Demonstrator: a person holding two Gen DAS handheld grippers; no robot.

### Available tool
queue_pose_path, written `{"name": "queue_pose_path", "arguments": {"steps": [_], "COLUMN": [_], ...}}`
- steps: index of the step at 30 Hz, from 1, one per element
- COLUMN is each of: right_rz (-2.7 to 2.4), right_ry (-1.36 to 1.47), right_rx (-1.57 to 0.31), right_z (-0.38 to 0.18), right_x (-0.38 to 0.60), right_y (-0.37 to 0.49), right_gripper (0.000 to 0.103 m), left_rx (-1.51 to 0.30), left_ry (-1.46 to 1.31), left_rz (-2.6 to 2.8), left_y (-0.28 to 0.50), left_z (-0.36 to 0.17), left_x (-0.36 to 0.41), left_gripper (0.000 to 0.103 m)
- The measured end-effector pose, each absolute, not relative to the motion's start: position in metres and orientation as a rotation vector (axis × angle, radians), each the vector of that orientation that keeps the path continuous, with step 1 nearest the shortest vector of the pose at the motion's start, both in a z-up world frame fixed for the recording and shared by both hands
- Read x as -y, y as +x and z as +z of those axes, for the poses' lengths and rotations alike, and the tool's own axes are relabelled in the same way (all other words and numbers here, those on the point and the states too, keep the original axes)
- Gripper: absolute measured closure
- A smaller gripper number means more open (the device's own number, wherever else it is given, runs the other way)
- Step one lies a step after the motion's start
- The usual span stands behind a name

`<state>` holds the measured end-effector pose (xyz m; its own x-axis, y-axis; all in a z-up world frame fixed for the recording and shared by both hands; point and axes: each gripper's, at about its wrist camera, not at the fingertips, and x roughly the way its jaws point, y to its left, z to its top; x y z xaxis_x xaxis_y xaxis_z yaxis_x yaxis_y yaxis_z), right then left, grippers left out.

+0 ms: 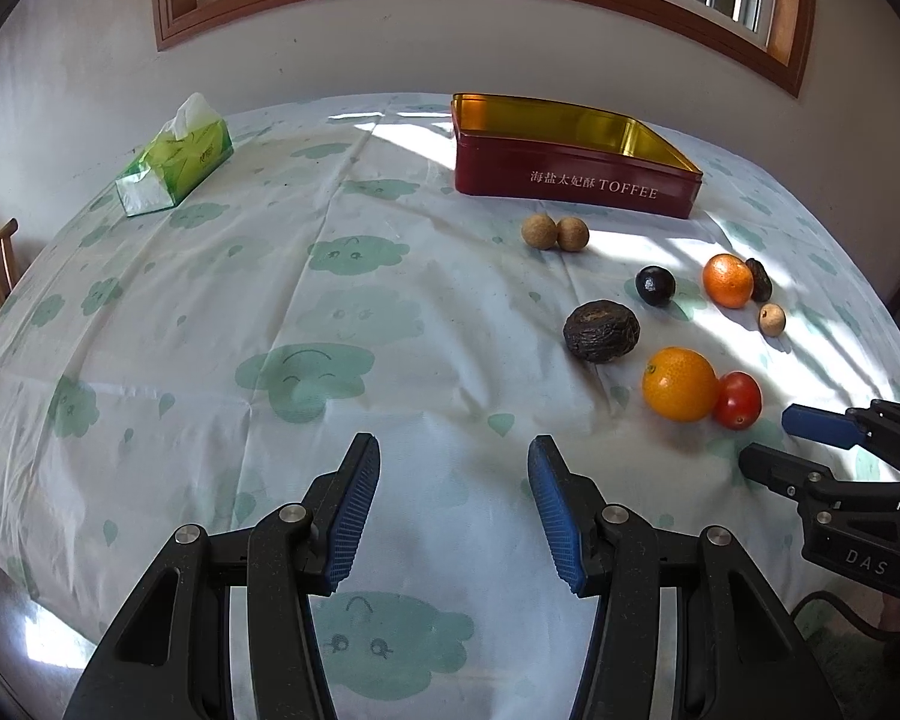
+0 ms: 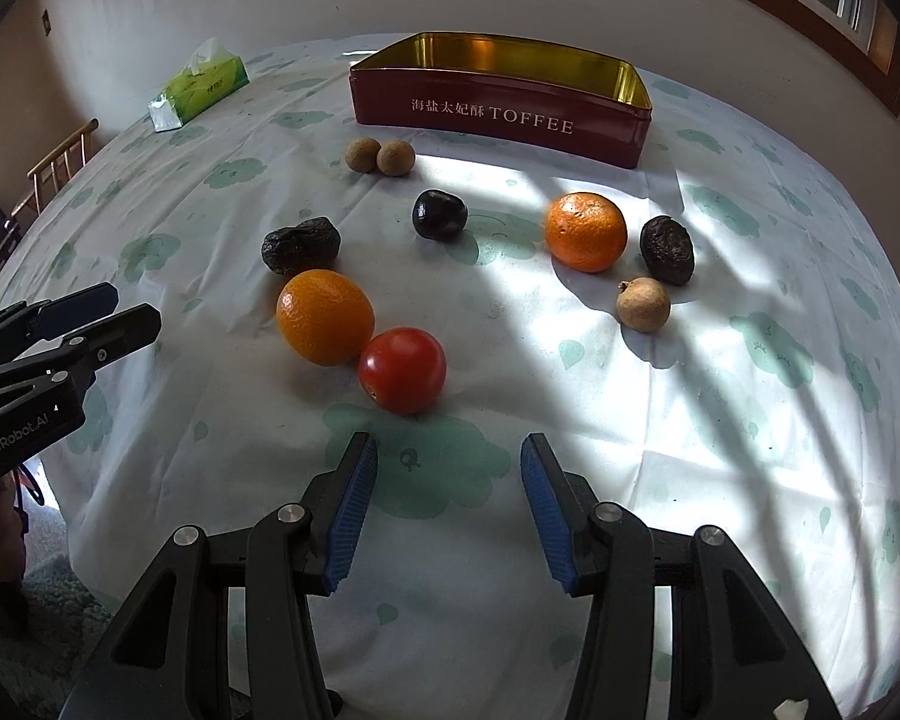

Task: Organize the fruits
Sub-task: 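Grasp the red tomato with the right tool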

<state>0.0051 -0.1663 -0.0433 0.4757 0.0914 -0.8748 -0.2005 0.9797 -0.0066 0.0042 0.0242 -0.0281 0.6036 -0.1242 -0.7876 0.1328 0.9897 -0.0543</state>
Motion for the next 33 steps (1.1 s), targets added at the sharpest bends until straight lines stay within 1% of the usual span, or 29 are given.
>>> {"name": "queue_pose_path", "arguments": {"steps": [12,14,19,24,33], "right_rz": [0.200,0.196,0.203,0.216,0.217], "right_ry": [-0.123,-0.131,-0.129,-0.122,-0.107], "right_rx": [-1.051,-1.047,-1.036,-1.033,-1.026], "right_z": [-0.048,-0.048,-0.047,-0.046,-0.045], "right_x": [0.155,0.153,0.154,0.156,0.159], "right_y": [0.026,0.027,0.027,0.024,0.020], "right_gripper": [0.053,0.055,0.067,0.074,0.076], "left_rx": [-0.942,-0.942,-0.942,-0.950,-0.955], "left_ry": [0.025,0.034,0.059,0.070,0.082], "left_rz": [-0.176,-0.188,-0.220,-0.257,-0.260], "left_y": [0.009,0.010,0.010,0.010,0.010], "left_z": [-0.036,-0.036,-0.034,-0.033,-0.035], "left_x": [-0.015,-0.010,0.002,0.014,0.019], "left_gripper": [0.050,0.050,0.050,0.050,0.050]}}
